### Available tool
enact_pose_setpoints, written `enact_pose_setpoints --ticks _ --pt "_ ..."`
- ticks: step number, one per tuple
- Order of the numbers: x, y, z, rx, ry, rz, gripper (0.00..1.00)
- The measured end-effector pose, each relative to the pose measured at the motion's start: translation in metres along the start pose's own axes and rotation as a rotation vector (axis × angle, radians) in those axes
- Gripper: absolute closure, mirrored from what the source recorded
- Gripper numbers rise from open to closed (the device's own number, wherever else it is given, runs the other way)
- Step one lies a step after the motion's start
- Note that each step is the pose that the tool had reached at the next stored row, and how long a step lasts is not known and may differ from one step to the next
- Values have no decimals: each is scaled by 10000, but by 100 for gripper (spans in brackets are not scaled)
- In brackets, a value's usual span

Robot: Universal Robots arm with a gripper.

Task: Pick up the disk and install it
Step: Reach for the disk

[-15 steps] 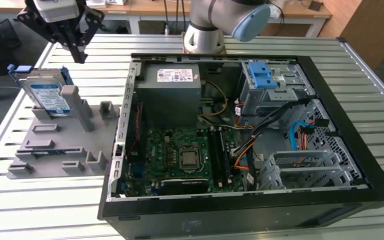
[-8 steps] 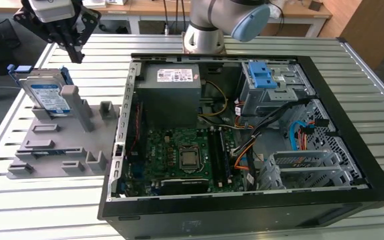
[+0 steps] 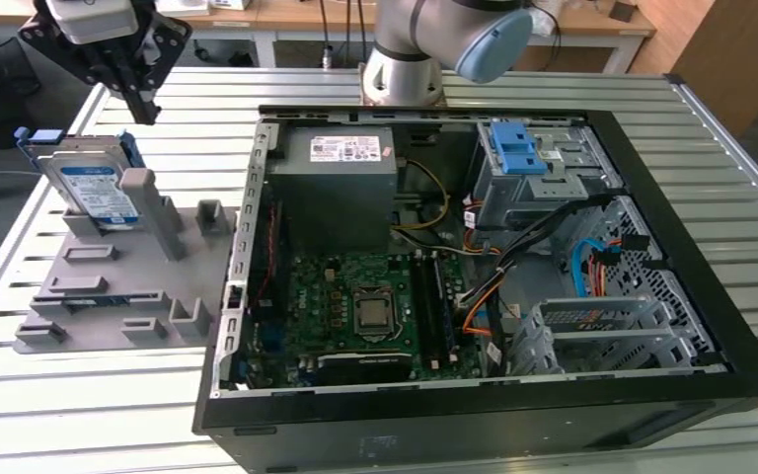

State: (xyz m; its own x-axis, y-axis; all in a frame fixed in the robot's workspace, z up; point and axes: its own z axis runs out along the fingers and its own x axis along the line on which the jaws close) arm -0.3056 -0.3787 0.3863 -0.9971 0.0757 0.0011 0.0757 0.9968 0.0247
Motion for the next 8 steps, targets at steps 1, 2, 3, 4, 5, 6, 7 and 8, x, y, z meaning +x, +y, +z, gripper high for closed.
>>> enact_pose_setpoints --ticks 1,2,3,4,5,6,7,8 --pt "8 1 1 0 0 0 89" --pt "15 2 2 0 0 0 89" --pt "20 3 3 -1 -1 1 89" --pt "23 4 3 0 0 0 89" --pt "25 4 4 0 1 0 89" --pt "25 4 4 0 2 -1 89" --pt "26 4 5 0 2 -1 89" --pt "27 4 5 0 2 0 89"
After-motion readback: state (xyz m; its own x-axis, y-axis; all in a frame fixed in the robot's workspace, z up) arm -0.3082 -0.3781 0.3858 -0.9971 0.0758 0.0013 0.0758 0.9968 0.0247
